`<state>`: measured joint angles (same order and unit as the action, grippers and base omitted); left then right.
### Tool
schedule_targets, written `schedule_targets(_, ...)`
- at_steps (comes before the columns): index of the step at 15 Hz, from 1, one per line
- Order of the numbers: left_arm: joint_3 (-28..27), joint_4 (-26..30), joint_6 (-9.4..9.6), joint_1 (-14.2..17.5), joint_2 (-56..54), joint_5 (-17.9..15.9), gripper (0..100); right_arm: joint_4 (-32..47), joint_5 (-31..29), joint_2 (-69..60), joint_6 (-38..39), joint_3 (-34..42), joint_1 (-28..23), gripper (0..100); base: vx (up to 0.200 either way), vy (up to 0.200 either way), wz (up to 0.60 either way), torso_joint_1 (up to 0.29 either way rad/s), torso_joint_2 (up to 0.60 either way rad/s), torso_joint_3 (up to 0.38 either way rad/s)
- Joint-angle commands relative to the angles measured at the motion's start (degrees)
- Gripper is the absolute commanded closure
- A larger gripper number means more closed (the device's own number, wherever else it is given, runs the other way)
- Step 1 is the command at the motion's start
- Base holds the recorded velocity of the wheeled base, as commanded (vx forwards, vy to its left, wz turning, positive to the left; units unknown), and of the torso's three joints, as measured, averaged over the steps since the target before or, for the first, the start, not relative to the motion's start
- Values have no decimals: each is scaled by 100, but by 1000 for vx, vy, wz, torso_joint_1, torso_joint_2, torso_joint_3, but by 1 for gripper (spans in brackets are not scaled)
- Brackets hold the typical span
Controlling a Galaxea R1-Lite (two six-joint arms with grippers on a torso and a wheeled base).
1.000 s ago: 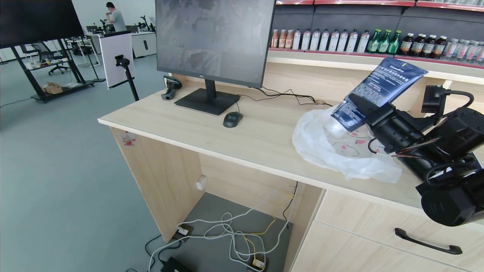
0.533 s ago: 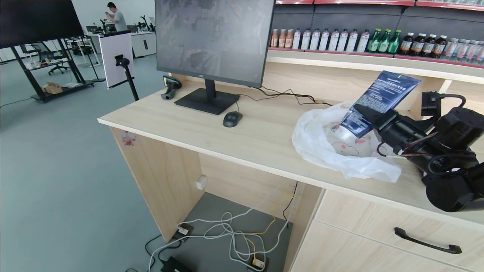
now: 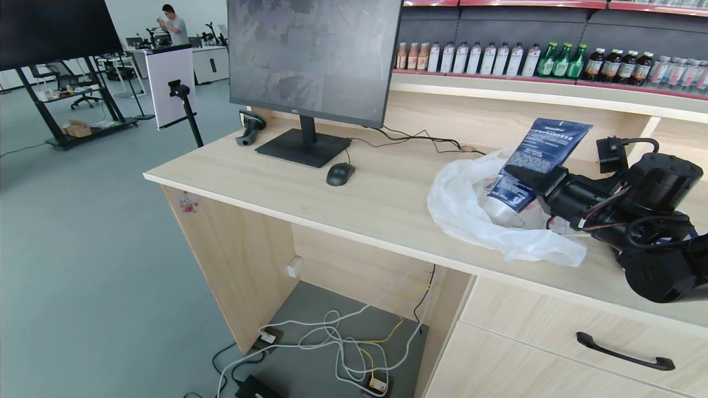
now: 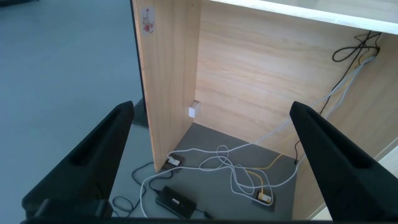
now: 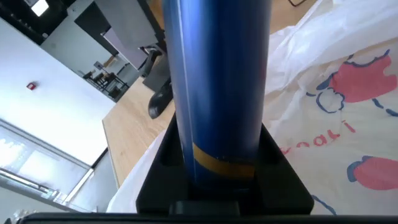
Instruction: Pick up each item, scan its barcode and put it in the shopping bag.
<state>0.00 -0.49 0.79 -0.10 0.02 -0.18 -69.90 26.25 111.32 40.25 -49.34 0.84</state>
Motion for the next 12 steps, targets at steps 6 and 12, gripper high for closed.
schedule_targets(6, 0, 5, 0, 1, -2, 1, 0, 926, 12, -164, 18, -463, 241, 100, 0, 0, 0, 0, 0, 0)
schedule_targets(12, 0, 14, -18, 1, -2, 1, 0, 926, 3, -137, 26, -67, 487, 100, 0, 0, 0, 0, 0, 0)
